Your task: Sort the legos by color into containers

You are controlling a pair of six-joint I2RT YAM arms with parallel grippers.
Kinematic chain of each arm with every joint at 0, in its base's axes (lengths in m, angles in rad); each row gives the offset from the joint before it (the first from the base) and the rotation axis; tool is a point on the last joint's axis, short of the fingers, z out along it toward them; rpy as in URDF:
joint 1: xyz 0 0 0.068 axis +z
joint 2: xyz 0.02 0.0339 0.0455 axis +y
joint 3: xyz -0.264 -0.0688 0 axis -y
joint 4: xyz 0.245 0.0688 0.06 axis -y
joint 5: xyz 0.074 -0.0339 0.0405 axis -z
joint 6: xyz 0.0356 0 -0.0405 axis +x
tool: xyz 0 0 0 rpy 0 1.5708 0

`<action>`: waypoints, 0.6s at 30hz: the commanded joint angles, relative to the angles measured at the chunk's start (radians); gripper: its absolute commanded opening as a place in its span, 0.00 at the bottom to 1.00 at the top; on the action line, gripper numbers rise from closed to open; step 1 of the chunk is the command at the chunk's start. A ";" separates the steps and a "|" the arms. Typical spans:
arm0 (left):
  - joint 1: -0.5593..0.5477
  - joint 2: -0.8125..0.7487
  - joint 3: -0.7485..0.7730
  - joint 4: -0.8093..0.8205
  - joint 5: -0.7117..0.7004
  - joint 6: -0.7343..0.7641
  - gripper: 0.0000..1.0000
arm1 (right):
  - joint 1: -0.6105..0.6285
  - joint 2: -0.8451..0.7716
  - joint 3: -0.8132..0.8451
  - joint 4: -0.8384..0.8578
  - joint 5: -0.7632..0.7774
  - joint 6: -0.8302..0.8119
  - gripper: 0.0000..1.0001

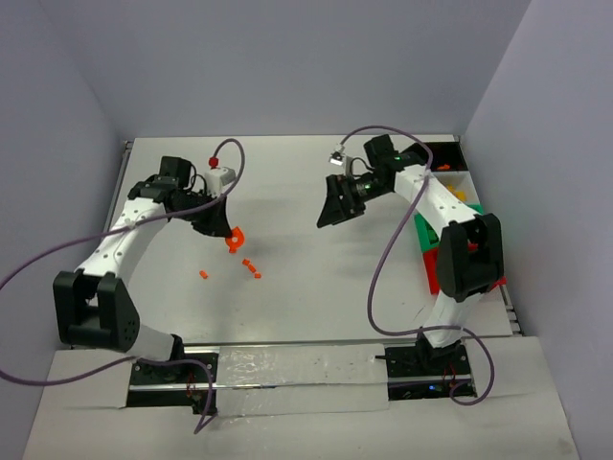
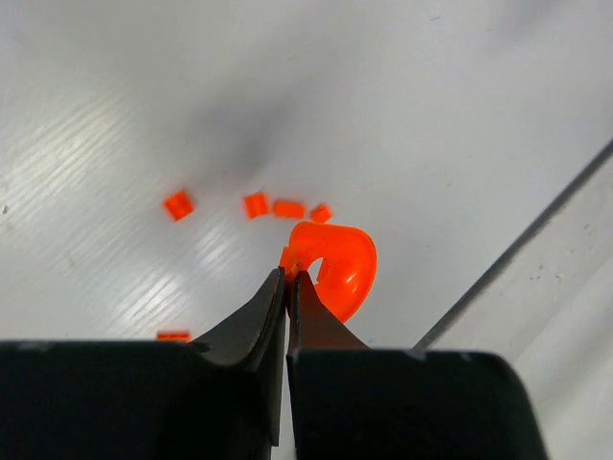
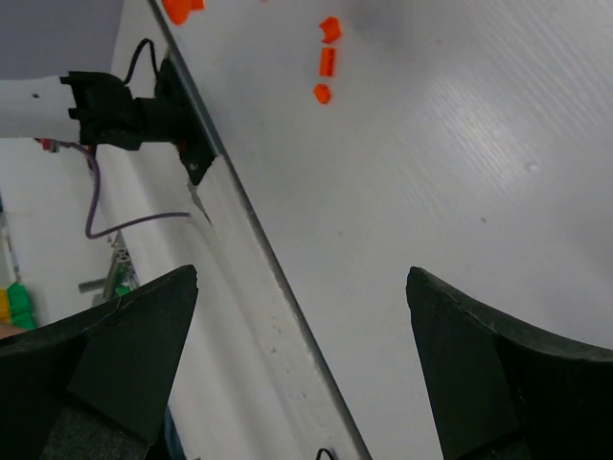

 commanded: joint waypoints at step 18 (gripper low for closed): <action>-0.319 -0.132 0.091 0.175 -0.088 -0.283 0.00 | 0.296 0.139 0.240 0.122 -0.012 0.242 0.88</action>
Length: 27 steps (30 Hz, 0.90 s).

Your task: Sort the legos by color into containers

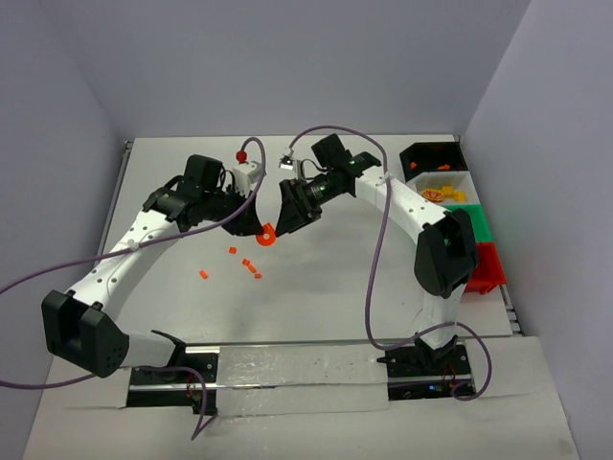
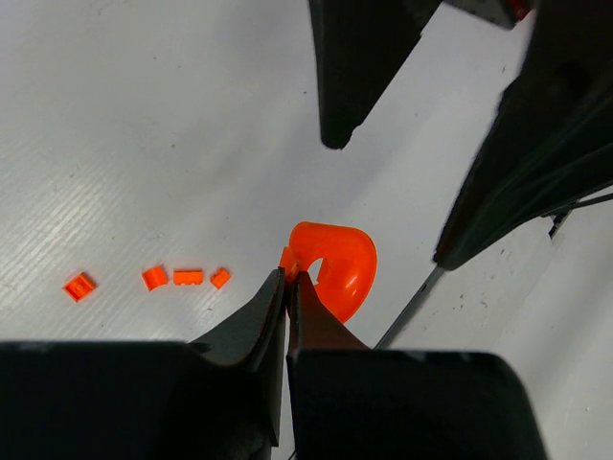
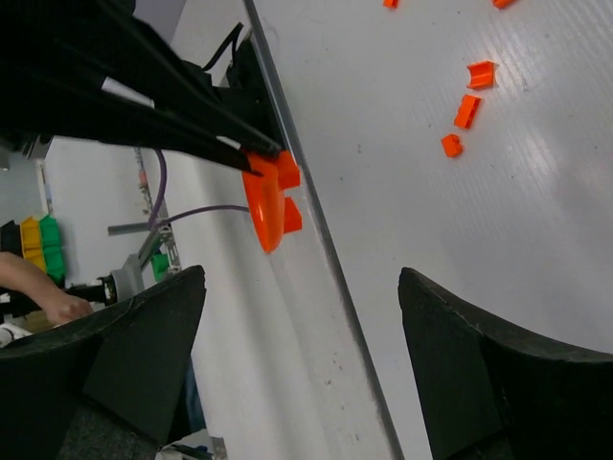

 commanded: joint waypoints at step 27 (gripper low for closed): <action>-0.060 0.051 0.114 0.017 -0.141 -0.017 0.99 | -0.009 0.032 0.087 0.044 0.148 0.046 0.00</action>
